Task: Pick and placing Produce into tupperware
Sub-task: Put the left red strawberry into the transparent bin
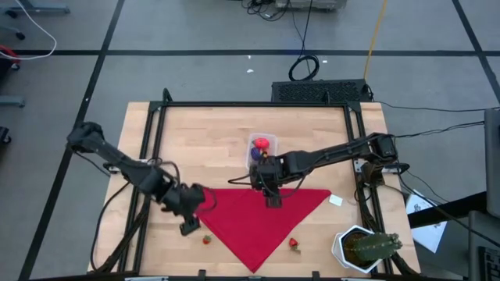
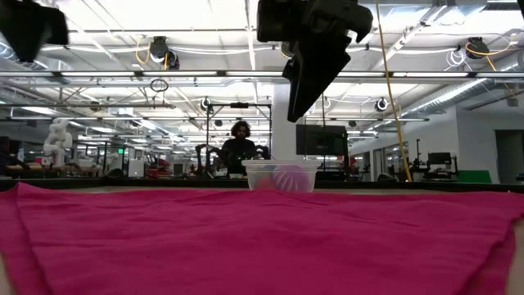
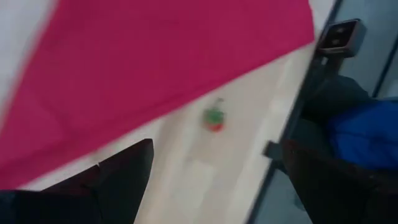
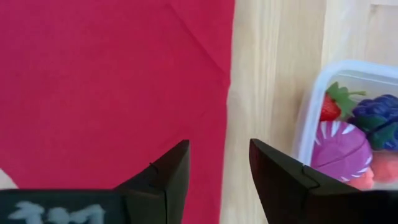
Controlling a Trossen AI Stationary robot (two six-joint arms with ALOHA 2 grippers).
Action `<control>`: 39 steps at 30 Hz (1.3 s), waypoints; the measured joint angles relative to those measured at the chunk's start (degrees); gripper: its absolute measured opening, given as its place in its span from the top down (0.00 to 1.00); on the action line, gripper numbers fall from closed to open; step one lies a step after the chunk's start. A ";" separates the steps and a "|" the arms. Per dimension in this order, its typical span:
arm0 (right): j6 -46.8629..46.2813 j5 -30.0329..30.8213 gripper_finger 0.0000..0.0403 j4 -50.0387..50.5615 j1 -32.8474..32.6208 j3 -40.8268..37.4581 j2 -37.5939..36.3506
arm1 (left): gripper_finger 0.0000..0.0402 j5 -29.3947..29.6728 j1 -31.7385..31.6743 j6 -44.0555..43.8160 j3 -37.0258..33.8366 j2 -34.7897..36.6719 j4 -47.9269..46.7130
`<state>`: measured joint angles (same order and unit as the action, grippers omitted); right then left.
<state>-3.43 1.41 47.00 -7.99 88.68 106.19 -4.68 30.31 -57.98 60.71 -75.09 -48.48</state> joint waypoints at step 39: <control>-5.60 0.46 0.61 -9.89 0.43 -2.65 -29.49 | 0.10 6.23 17.38 -29.19 21.37 -32.62 -5.52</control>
<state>-9.03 1.87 37.11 -7.56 86.04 76.71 1.55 47.69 -87.17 82.08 -107.71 -53.99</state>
